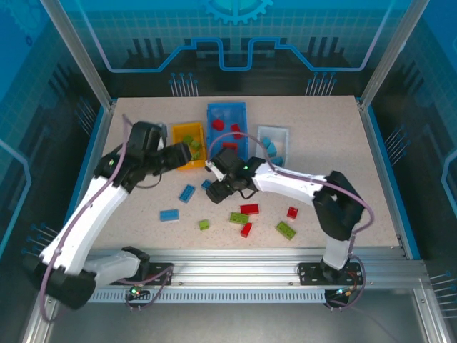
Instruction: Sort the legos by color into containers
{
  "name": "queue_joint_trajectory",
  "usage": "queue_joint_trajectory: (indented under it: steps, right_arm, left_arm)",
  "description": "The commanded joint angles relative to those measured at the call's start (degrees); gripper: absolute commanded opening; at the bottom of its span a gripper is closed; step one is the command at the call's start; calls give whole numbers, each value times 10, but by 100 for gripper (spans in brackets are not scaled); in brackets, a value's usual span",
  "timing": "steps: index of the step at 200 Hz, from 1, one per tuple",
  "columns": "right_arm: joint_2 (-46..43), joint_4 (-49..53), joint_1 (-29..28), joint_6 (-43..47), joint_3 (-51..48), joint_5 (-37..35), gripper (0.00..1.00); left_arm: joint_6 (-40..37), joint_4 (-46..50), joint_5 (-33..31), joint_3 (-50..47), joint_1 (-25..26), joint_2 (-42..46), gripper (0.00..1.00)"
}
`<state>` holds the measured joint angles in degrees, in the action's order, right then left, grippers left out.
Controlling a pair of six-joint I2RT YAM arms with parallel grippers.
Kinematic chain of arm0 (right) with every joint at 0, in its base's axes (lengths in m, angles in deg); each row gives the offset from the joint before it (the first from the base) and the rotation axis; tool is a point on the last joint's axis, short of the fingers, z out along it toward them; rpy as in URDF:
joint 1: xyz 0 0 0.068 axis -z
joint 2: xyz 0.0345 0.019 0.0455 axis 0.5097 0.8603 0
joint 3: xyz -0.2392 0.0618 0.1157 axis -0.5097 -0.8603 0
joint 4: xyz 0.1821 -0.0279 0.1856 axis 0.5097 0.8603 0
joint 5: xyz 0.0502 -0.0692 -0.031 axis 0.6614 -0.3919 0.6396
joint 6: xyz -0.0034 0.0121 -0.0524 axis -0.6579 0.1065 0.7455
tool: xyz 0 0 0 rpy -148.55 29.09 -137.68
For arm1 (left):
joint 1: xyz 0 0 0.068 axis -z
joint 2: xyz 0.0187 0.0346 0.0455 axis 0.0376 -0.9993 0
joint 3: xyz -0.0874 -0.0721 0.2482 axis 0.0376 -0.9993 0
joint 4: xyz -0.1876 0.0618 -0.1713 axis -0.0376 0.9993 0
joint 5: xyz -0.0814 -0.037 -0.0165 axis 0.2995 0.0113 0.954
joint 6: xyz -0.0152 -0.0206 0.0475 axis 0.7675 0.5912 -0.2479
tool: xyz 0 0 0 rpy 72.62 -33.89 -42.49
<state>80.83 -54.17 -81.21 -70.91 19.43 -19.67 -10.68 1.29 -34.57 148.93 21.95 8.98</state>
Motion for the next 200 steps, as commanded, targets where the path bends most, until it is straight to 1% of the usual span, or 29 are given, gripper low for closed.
queue_joint_trajectory:
  steps: [1,19,33,81,93,105,116,130,153,167,179,200]
  right_arm:
    - [51,61,0,42,60,-3,79]
    - [94,74,0,50,97,6,79]
    - [125,87,0,52,129,6,78]
    - [204,119,0,60,208,-15,72]
    - [219,125,0,60,223,-21,67]
    - [228,128,0,57,233,-27,58]
    - [228,122,-1,54,233,-31,52]
    - [215,108,-4,51,222,-34,42]
    - [181,89,-7,40,194,-42,30]
    - [136,76,-6,26,160,-53,28]
    - [77,60,-2,12,119,-61,28]
    - [-30,46,23,-21,43,-78,28]
  left_arm:
    - [38,41,91,-65,4,60,67]
    - [53,54,101,-104,4,121,67]
    - [59,64,98,-119,4,149,67]
    - [66,62,101,-123,4,173,67]
    - [69,56,106,-125,4,171,67]
    - [71,52,109,-124,4,170,67]
    - [71,49,112,-125,4,170,67]
    - [71,46,114,-125,4,170,67]
    - [72,31,121,-129,4,170,67]
    - [77,9,138,-132,4,169,67]
    - [83,-12,153,-131,4,163,68]
    - [102,-63,178,-122,10,137,67]
